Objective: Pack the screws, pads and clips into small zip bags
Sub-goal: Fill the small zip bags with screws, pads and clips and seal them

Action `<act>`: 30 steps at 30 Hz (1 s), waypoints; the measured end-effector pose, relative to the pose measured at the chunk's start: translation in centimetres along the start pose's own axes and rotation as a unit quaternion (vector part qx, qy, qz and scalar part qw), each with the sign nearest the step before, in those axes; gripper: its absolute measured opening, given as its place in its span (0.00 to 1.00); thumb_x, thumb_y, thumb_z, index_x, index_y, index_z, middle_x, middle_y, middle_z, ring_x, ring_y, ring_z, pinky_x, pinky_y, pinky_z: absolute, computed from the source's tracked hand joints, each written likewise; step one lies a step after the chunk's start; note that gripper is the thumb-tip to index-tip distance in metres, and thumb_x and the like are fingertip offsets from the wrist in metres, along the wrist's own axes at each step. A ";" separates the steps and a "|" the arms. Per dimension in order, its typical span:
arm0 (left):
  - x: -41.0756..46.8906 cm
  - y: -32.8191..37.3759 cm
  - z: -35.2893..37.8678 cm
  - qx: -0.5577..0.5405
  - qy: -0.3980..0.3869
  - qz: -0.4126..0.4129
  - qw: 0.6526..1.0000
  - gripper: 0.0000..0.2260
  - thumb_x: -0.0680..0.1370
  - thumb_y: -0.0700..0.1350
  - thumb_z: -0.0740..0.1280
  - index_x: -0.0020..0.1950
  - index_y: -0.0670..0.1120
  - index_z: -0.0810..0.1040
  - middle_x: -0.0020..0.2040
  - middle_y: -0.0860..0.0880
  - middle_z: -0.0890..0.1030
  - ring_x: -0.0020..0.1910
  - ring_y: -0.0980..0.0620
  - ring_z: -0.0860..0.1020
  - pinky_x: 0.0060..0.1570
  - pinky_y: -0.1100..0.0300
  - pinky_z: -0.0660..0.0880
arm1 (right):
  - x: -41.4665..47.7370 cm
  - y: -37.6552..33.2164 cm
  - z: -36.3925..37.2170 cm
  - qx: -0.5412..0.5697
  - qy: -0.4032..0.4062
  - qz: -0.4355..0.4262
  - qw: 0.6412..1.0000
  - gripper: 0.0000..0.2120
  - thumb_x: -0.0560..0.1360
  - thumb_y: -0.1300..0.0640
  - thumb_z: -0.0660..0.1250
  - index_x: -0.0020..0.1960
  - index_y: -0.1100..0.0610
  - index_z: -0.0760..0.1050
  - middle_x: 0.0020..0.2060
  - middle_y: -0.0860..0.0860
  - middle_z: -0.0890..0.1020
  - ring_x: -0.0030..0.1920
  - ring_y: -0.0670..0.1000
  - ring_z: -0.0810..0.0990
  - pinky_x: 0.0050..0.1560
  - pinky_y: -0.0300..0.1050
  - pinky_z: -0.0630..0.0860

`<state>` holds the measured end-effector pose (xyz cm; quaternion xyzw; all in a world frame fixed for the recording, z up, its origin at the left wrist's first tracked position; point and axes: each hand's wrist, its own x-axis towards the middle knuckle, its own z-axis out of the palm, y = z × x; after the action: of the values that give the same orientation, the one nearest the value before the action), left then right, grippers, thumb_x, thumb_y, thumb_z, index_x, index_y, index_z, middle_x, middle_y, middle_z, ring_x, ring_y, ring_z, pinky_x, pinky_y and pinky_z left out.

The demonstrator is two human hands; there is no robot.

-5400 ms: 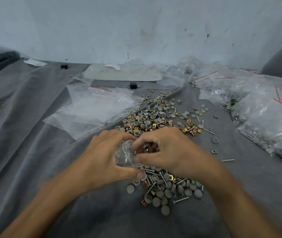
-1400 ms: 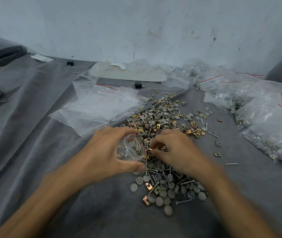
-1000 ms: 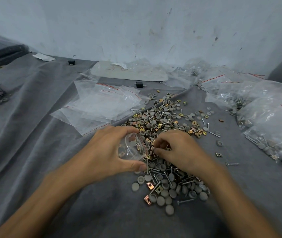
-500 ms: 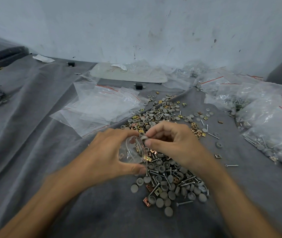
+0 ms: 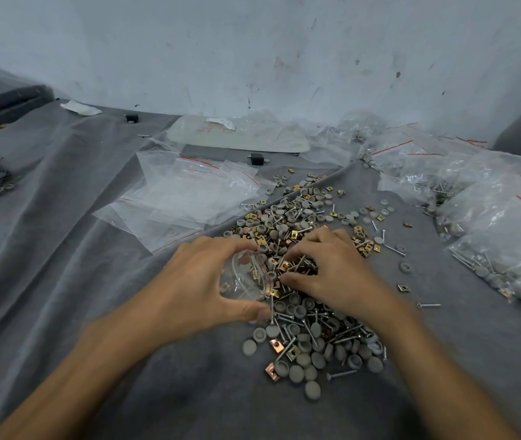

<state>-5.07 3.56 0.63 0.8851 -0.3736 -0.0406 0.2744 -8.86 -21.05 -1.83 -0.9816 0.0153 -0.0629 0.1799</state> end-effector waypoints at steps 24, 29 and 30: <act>0.0 0.1 -0.2 -0.011 -0.008 -0.004 1.000 0.43 0.60 0.80 0.65 0.72 0.66 0.65 0.64 0.68 0.69 0.66 0.63 0.66 0.68 0.56 0.66 | 0.0 -1.0 0.8 -0.113 0.038 -0.071 0.990 0.13 0.83 0.46 0.60 0.59 0.49 0.80 0.56 0.47 0.78 0.58 0.49 0.68 0.60 0.43 0.63; 0.0 0.1 -0.3 -0.015 -0.006 -0.005 1.000 0.44 0.59 0.81 0.64 0.72 0.66 0.65 0.63 0.69 0.69 0.65 0.64 0.66 0.68 0.56 0.67 | -0.1 -1.0 0.8 -0.120 0.023 -0.061 0.991 0.17 0.81 0.42 0.62 0.66 0.48 0.77 0.60 0.47 0.76 0.62 0.50 0.68 0.64 0.46 0.66; -0.1 0.1 -0.3 -0.015 -0.005 -0.005 1.000 0.44 0.59 0.81 0.65 0.72 0.66 0.66 0.63 0.69 0.69 0.65 0.64 0.66 0.68 0.57 0.66 | -0.1 -1.0 0.8 -0.121 0.022 -0.060 0.991 0.17 0.81 0.42 0.63 0.66 0.48 0.77 0.60 0.47 0.76 0.62 0.50 0.68 0.64 0.46 0.66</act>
<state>-5.11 3.66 0.93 0.8828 -0.3698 -0.0521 0.2851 -8.82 -19.84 -2.28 -0.9936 -0.0316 -0.0932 0.0558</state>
